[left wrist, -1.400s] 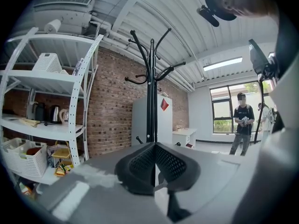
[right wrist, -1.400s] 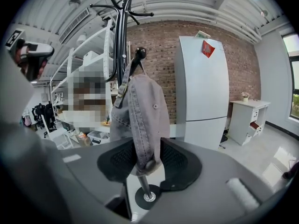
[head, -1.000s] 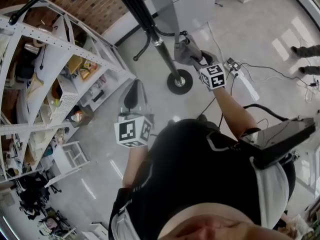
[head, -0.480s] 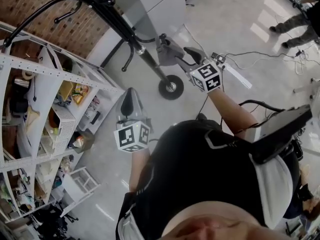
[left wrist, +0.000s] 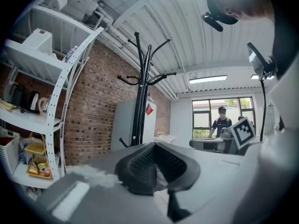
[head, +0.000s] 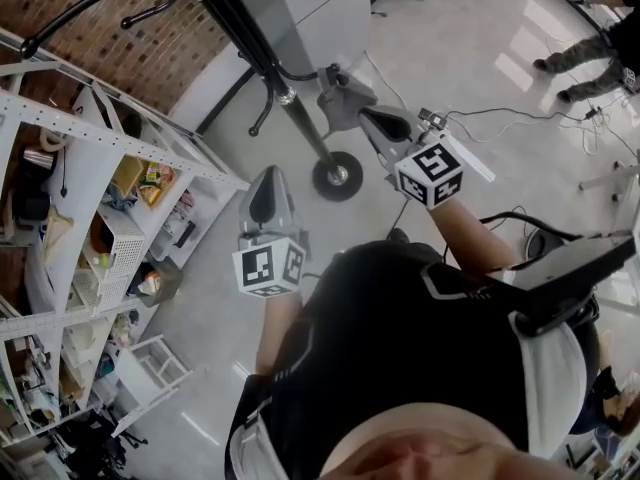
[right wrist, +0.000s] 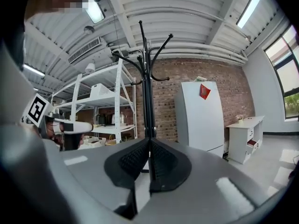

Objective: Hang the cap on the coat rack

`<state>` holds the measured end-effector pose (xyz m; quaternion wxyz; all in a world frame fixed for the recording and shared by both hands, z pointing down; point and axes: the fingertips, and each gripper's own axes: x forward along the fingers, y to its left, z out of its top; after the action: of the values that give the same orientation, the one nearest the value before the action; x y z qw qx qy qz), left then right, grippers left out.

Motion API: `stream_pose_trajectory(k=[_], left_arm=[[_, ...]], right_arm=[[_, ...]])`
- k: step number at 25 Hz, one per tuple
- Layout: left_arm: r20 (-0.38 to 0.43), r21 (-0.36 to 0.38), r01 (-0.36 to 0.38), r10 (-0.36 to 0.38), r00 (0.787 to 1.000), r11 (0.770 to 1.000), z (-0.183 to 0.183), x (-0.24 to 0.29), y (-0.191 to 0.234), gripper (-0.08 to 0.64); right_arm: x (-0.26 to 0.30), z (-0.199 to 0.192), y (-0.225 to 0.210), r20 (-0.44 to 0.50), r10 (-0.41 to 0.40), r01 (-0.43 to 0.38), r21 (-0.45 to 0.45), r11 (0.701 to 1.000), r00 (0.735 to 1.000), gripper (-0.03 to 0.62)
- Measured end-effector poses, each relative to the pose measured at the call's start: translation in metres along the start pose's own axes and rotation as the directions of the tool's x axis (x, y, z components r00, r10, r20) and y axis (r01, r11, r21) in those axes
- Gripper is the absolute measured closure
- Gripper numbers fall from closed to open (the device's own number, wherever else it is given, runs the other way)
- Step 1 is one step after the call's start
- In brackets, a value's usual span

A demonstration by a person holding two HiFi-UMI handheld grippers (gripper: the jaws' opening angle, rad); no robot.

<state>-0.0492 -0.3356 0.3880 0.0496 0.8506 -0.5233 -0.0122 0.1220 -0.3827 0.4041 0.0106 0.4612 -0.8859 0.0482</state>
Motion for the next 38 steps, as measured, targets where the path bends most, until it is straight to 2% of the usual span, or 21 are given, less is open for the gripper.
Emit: stream_pose_trajectory(k=[19,38], left_arm=[[0.017,0.01,0.056,-0.056,0.998,0.998,0.011,0.006,0.001,0.54],[0.048,0.04,0.068,-0.07,0.996,0.997,0.019,0.002,-0.014,0.531]], right_arm=[[-0.015,0.045,0.016,0.054,-0.04,0.04,0.0,0.999,0.998,0.583],[-0.028,0.052,0.014,0.072,-0.051,0.05,0.013,0.999,0.996,0.584]])
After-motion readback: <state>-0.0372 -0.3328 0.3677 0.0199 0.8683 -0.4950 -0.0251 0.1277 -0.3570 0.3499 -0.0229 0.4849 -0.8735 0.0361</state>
